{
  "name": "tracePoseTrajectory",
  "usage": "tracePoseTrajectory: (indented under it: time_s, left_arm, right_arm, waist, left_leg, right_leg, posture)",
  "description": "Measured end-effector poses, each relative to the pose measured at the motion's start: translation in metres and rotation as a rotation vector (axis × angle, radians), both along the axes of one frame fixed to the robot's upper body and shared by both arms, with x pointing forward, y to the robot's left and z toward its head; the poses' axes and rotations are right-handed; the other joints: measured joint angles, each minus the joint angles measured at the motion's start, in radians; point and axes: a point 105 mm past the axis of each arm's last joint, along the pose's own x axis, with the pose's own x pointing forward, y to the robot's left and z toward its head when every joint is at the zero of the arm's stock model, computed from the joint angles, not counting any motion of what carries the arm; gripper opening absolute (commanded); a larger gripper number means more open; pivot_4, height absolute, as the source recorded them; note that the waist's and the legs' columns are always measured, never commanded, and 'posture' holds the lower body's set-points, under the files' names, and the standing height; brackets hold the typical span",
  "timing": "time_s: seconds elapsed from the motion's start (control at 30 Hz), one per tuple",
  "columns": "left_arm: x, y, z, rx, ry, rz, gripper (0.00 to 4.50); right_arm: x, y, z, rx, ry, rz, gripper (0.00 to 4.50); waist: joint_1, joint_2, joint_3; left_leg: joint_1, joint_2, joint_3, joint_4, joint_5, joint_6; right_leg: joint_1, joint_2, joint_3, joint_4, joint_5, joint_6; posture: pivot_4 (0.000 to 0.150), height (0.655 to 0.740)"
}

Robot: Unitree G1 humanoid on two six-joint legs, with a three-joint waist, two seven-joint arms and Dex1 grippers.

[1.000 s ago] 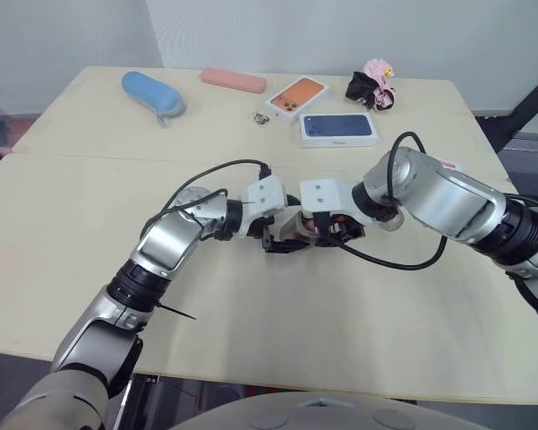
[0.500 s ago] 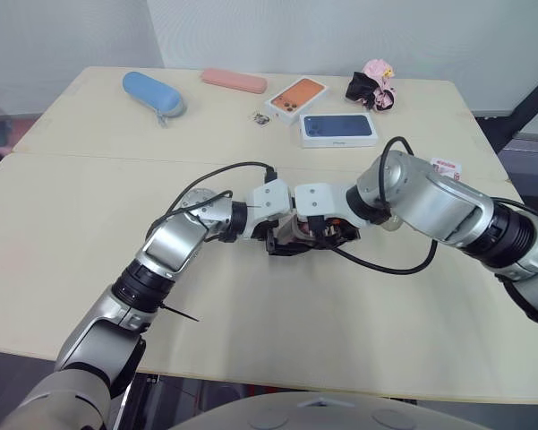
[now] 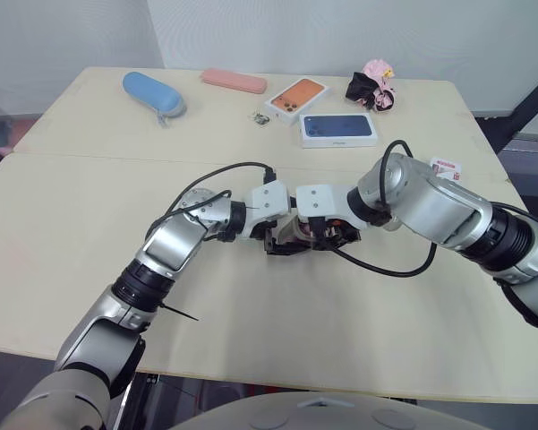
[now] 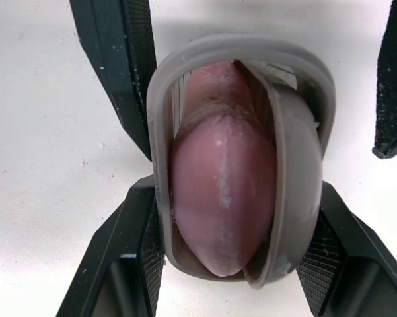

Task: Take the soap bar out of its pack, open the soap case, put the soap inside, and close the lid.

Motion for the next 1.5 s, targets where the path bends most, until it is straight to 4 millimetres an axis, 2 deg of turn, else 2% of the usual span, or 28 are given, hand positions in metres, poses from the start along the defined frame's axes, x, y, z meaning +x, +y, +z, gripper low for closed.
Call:
tracePoseTrajectory:
  time_s: [0.1,0.2,0.23,0.37,0.4,0.8,0.87,1.0,1.03,1.27,1.5]
  left_arm:
    - [-0.001,0.000,0.000,0.000,0.000,-0.005,4.50]
    - [-0.002,-0.002,-0.001,0.003,0.001,-0.012,3.72]
    - [-0.003,-0.003,-0.002,0.006,0.001,-0.019,3.28]
    - [-0.004,-0.004,-0.002,0.005,0.001,-0.027,2.05]
    - [-0.004,-0.004,-0.002,0.006,0.001,-0.029,1.93]
    - [-0.005,-0.002,-0.003,0.013,0.002,-0.041,1.93]
    - [-0.005,0.000,-0.003,0.010,0.008,-0.044,1.93]
    - [-0.011,0.002,-0.004,-0.036,0.040,-0.066,1.93]
    - [-0.012,0.004,-0.003,-0.060,0.047,-0.073,1.93]
    - [-0.022,0.030,0.003,-0.224,0.033,-0.099,1.93]
    - [-0.031,0.043,-0.014,-0.331,0.055,-0.063,1.93]
  right_arm:
    - [0.000,0.001,0.000,0.005,0.002,-0.003,2.08]
    - [0.000,0.003,0.000,0.011,0.005,-0.003,2.08]
    - [0.000,0.003,0.000,0.012,0.002,-0.005,2.08]
    - [0.005,0.002,0.001,0.012,-0.015,-0.021,2.08]
    - [0.004,0.001,0.000,0.012,-0.015,-0.020,2.08]
    - [0.004,0.003,0.000,0.031,-0.015,-0.012,2.08]
    - [0.003,0.004,0.000,0.048,-0.007,-0.014,3.08]
    - [0.001,0.007,-0.002,0.105,0.030,-0.024,4.33]
    - [0.000,0.007,-0.002,0.130,0.045,-0.033,4.48]
    - [-0.006,-0.013,0.009,0.468,0.152,-0.094,4.48]
    - [-0.026,-0.038,-0.008,0.718,0.184,-0.072,4.48]
  waist:
    - [0.000,0.000,0.000]
    - [-0.001,0.000,0.000]
    - [0.000,0.000,0.000]
    - [0.000,0.000,0.000]
    - [0.000,0.000,0.000]
    - [-0.001,0.000,0.000]
    - [-0.002,0.000,0.000]
    - [0.001,0.000,0.000]
    - [0.002,0.000,0.000]
    - [0.005,0.000,0.000]
    - [-0.004,-0.001,-0.001]
  left_leg:
    - [0.000,0.000,0.000,0.000,0.000,0.000]
    - [0.000,0.000,0.000,0.000,0.000,0.000]
    - [0.000,0.000,0.000,0.000,0.000,0.000]
    - [0.000,0.000,0.000,0.000,0.000,0.000]
    - [0.000,0.000,0.000,0.000,0.000,0.000]
    - [0.001,0.000,0.000,0.000,0.000,0.000]
    - [0.001,0.000,0.000,0.000,0.000,0.000]
    - [0.000,0.000,0.000,0.001,0.000,0.000]
    - [0.000,0.000,0.000,0.001,0.000,0.000]
    - [0.000,0.000,0.000,0.001,0.000,0.000]
    - [0.000,0.000,0.000,0.001,0.000,0.001]
  right_leg:
    - [0.000,0.000,0.000,0.000,0.000,0.000]
    - [0.000,0.000,0.000,0.000,0.000,0.000]
    - [0.000,0.000,0.000,0.000,0.000,0.000]
    - [0.000,0.000,0.000,0.000,0.000,0.000]
    - [0.000,0.000,0.000,0.000,0.000,0.000]
    - [0.000,0.000,0.001,0.001,0.000,0.000]
    - [0.000,0.000,0.001,0.001,0.000,0.000]
    - [0.000,0.000,0.000,0.001,0.000,0.000]
    - [0.000,0.000,0.000,0.001,0.000,0.000]
    - [0.000,-0.001,0.000,0.000,0.000,0.000]
    - [0.000,-0.004,0.000,0.000,0.000,0.000]
  posture:
    - [0.150,0.7400]
    - [0.150,0.7400]
    - [0.150,0.7400]
    - [0.150,0.7400]
    - [0.150,0.7400]
    - [0.150,0.7400]
    - [0.150,0.7400]
    - [0.150,0.7400]
    - [0.150,0.7400]
    - [0.150,0.7400]
    - [0.150,0.7400]
